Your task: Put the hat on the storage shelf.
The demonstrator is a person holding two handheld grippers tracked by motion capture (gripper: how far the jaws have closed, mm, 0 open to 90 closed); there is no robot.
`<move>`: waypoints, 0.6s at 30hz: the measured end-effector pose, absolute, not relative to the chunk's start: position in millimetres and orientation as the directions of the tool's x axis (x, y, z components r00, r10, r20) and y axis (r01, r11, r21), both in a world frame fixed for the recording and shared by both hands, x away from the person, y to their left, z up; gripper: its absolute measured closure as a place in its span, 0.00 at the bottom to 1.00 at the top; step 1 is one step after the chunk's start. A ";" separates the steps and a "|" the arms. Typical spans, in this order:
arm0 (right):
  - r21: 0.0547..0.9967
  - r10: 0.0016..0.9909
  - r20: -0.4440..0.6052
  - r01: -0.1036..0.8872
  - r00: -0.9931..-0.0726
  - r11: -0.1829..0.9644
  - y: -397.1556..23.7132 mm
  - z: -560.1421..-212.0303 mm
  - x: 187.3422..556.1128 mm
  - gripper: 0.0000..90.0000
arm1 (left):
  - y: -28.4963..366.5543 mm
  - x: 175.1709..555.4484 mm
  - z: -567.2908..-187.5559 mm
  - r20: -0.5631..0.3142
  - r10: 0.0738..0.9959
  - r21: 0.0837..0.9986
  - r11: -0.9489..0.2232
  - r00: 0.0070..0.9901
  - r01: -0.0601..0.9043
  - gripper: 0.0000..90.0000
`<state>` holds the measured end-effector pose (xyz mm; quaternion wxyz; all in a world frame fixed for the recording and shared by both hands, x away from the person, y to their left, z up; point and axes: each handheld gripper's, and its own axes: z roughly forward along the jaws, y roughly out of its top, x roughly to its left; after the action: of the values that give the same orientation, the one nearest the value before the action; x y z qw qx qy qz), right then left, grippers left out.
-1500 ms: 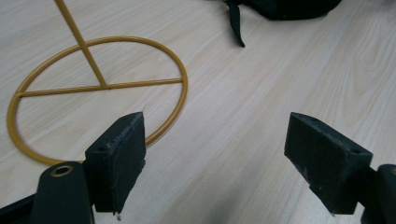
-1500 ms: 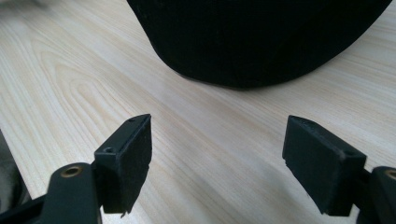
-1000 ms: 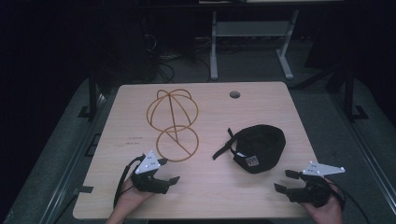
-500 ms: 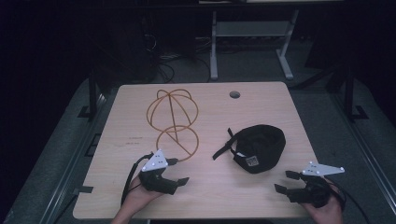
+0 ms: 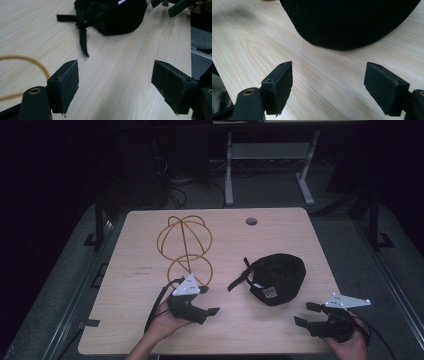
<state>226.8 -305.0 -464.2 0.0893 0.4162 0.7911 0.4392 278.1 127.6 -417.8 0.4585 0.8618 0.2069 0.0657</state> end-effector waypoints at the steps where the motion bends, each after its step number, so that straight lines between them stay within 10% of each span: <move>1: 0.769 0.737 0.229 0.582 -0.636 0.264 -305.4 -463.9 226.8 0.25 | 123.6 279.2 -416.3 -0.090 0.409 0.817 -0.492 0.908 0.302 0.24; 18: 0.771 0.737 0.230 0.581 -0.635 0.260 -307.4 -465.0 226.2 0.25 | 88.3 287.5 -401.9 -0.088 0.337 0.811 -0.522 0.937 0.264 0.24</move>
<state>226.2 -307.4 -465.0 0.0883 0.4179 0.7889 0.4418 287.5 88.3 -401.9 0.4576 0.8714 0.1725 0.0401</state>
